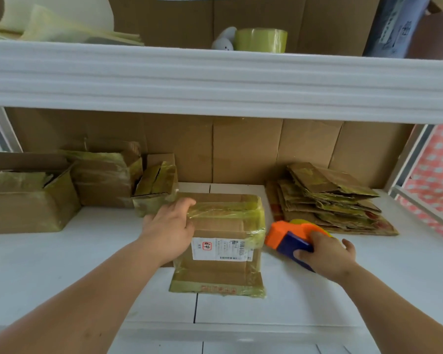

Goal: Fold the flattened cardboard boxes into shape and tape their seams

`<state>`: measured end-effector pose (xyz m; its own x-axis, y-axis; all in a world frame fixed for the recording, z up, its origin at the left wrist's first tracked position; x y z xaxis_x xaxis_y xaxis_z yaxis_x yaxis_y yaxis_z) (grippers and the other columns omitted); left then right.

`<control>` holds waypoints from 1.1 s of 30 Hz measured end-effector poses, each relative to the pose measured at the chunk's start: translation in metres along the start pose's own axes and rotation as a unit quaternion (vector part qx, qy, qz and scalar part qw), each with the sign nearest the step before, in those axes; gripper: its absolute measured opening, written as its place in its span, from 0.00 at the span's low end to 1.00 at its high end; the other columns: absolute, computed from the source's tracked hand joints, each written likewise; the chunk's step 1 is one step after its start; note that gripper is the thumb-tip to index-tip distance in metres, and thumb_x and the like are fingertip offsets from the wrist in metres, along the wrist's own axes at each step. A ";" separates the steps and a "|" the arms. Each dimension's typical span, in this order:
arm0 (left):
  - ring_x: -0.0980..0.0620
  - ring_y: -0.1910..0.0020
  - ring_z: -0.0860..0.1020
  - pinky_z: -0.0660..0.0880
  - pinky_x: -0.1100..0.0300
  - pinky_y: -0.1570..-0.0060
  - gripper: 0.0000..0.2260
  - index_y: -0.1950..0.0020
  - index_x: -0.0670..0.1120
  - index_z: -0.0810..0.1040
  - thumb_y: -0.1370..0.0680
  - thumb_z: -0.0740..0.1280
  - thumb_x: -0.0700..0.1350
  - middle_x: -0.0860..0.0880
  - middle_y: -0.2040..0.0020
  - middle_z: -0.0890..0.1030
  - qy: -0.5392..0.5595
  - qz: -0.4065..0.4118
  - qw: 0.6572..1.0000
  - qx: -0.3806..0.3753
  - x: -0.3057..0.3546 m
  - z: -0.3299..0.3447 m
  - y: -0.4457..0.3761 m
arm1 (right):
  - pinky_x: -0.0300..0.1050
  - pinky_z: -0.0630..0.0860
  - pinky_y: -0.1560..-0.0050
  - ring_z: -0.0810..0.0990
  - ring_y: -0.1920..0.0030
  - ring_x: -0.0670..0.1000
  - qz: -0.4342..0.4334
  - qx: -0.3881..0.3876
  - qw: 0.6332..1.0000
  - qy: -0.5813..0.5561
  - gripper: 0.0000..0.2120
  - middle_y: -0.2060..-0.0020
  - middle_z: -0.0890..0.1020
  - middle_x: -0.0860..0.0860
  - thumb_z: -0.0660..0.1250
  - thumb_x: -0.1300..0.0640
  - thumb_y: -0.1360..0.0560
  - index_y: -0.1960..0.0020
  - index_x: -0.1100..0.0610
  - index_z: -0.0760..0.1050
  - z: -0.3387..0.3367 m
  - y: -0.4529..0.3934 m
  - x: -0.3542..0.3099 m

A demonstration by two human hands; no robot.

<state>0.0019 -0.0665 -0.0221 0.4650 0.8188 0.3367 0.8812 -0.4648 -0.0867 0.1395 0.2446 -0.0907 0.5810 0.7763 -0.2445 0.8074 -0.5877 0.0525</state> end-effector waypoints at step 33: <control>0.54 0.41 0.76 0.75 0.57 0.40 0.14 0.33 0.55 0.74 0.18 0.63 0.55 0.54 0.37 0.78 0.124 0.107 0.981 -0.107 0.010 -0.045 -0.022 | 0.56 0.56 0.26 0.69 0.55 0.41 -0.276 0.086 0.957 -0.009 0.11 0.61 0.68 0.31 0.58 0.35 0.29 0.51 0.36 0.62 -0.080 0.052 -0.170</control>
<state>-0.0173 -0.0635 0.0258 0.5788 0.5997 0.5526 0.7154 -0.6987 0.0088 0.0910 0.1000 0.0308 0.0669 0.9763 -0.2057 0.9612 -0.1184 -0.2491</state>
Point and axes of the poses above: each hand's wrist, its own y-axis away from the middle knuckle, its own z-axis out of the palm, x = y × z, the point moved 9 cm from there along -y, towards the middle knuckle
